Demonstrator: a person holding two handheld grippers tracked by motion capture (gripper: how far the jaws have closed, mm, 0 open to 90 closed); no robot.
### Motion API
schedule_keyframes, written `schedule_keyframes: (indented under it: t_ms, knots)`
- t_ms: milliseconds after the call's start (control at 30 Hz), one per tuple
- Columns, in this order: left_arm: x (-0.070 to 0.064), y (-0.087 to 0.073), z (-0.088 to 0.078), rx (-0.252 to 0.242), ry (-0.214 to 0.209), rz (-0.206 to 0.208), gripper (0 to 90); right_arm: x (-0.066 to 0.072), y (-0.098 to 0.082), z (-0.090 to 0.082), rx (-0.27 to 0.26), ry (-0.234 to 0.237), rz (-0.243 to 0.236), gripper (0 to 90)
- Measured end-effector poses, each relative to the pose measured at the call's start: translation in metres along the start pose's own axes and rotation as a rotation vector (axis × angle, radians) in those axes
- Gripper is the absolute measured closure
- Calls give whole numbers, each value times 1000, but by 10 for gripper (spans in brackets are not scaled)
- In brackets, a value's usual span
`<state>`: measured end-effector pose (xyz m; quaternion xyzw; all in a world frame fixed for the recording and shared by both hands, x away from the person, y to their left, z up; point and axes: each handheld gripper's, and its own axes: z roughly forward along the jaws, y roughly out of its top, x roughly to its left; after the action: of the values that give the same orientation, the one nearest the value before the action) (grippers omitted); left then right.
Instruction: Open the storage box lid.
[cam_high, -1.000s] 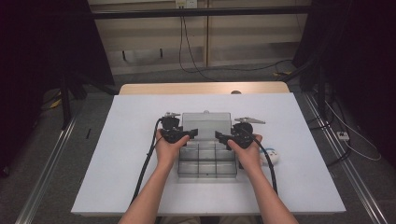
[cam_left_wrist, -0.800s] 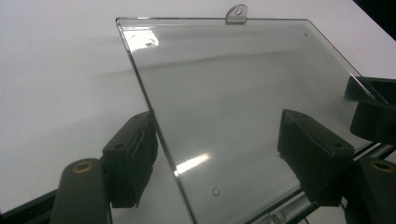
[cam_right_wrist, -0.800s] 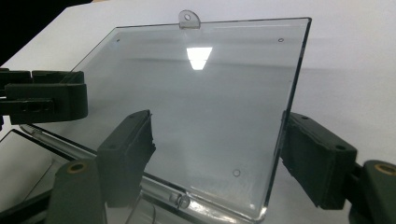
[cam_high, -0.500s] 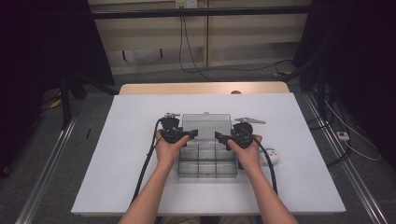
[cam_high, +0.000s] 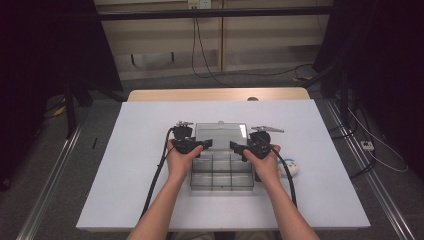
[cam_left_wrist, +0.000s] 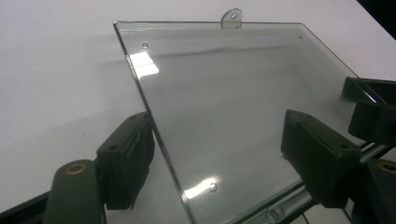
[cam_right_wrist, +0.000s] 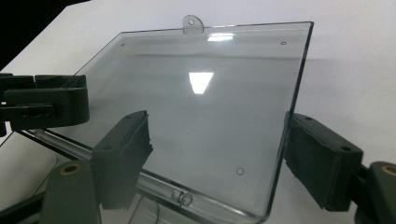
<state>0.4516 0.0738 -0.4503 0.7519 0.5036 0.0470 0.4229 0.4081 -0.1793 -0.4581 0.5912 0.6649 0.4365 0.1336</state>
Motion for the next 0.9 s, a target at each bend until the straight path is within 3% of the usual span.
schedule_keyframes:
  t_ms: [767, 900]
  knots:
    - [0, -1, 0, 35, -25, -20, 215, -1, 0, -1, 19, 8, 34, 228]
    - [2, -2, 1, 54, -40, -54, 201, -1, 1, -2, 18, -4, 18, 210]
